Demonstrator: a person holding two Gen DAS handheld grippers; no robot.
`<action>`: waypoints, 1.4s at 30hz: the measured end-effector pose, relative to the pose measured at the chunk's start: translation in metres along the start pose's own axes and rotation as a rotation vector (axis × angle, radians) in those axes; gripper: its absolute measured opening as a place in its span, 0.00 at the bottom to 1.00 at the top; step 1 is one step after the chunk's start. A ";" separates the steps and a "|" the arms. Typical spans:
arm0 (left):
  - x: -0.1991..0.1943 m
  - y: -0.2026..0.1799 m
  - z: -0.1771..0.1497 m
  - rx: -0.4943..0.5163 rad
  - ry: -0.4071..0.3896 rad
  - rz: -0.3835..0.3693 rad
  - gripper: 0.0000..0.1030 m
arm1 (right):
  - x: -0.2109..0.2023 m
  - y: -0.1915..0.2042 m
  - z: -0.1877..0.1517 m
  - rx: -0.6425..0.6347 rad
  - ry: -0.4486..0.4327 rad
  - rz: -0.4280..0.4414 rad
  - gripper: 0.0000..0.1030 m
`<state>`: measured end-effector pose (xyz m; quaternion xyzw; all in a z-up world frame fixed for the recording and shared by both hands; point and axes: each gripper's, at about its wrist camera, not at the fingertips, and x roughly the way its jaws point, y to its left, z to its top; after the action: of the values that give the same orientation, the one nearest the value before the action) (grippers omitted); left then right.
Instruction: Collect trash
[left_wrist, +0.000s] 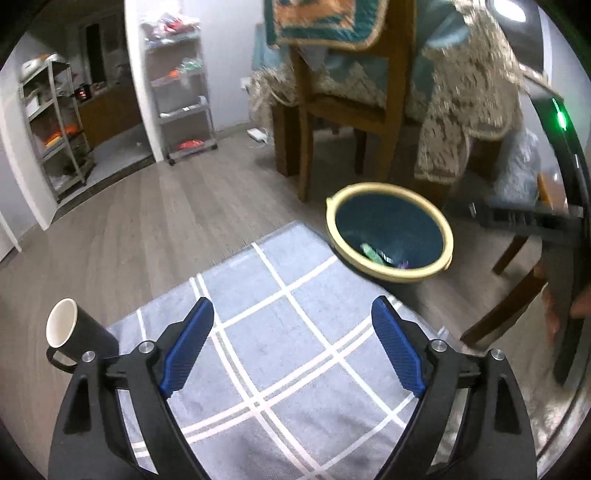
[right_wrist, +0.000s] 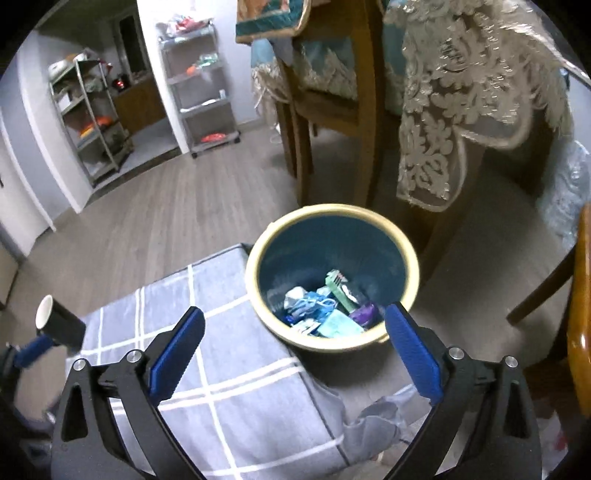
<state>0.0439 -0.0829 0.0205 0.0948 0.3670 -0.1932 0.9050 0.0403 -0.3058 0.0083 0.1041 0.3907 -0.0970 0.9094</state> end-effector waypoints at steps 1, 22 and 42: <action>-0.006 0.001 0.001 0.007 -0.030 0.013 0.91 | -0.004 0.000 -0.004 0.010 -0.007 -0.007 0.95; -0.011 0.026 -0.013 -0.107 -0.150 -0.004 0.94 | -0.043 0.022 -0.047 -0.013 -0.196 -0.125 0.95; -0.007 0.015 -0.014 -0.050 -0.147 0.008 0.94 | -0.045 0.026 -0.049 -0.034 -0.205 -0.127 0.95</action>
<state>0.0365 -0.0631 0.0157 0.0591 0.3037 -0.1866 0.9325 -0.0168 -0.2636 0.0113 0.0532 0.3030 -0.1578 0.9383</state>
